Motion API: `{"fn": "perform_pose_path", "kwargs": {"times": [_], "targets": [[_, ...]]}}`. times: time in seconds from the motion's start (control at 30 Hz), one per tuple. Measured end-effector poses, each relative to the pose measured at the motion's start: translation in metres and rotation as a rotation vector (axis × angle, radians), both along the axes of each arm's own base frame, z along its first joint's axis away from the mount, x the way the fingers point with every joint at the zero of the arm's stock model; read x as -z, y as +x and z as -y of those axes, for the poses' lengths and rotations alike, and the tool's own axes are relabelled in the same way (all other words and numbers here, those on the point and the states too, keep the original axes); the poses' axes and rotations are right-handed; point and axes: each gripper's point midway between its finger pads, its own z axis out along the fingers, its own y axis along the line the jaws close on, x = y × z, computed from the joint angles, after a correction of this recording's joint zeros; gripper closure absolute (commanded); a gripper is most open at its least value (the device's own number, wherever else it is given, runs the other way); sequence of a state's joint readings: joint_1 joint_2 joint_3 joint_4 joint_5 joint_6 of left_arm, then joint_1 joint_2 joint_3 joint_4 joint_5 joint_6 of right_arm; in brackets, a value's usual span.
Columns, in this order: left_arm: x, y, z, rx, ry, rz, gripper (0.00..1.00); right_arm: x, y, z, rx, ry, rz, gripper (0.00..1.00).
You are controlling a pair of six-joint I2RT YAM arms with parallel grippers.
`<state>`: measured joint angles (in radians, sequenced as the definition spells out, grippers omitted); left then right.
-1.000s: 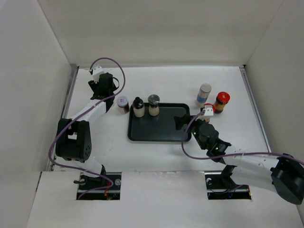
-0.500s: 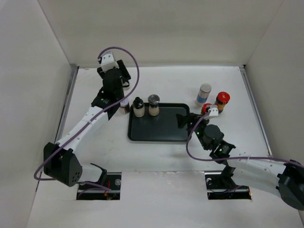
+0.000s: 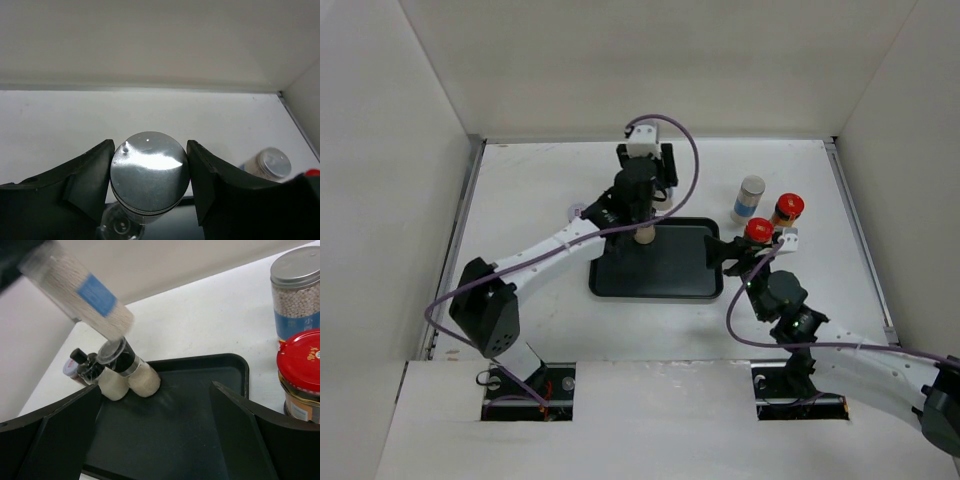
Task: Organize the condiment bottles
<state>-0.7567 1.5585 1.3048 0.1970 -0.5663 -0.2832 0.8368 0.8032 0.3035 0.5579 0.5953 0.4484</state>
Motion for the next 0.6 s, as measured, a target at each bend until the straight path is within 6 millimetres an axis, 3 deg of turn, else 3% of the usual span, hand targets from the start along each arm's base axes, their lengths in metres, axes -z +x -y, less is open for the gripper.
{"fn": "perform_pose_path", "kwargs": {"times": [0.13,0.23,0.37,0.6], "targets": [[0.030,-0.012,0.047,0.101,0.031,-0.033,0.62,-0.003,-0.003,0.009,0.026,0.019,0.015,0.04],[0.055,-0.017,0.069,0.147,0.062,-0.065,0.62,0.000,-0.002,0.010,0.035,0.013,0.009,0.04],[0.087,-0.012,0.077,0.154,0.106,-0.109,0.62,0.004,-0.001,0.010,0.040,0.003,-0.001,0.04],[0.125,-0.003,0.084,0.152,0.140,-0.144,0.62,0.009,0.000,0.008,0.040,-0.010,-0.012,0.03]]}}
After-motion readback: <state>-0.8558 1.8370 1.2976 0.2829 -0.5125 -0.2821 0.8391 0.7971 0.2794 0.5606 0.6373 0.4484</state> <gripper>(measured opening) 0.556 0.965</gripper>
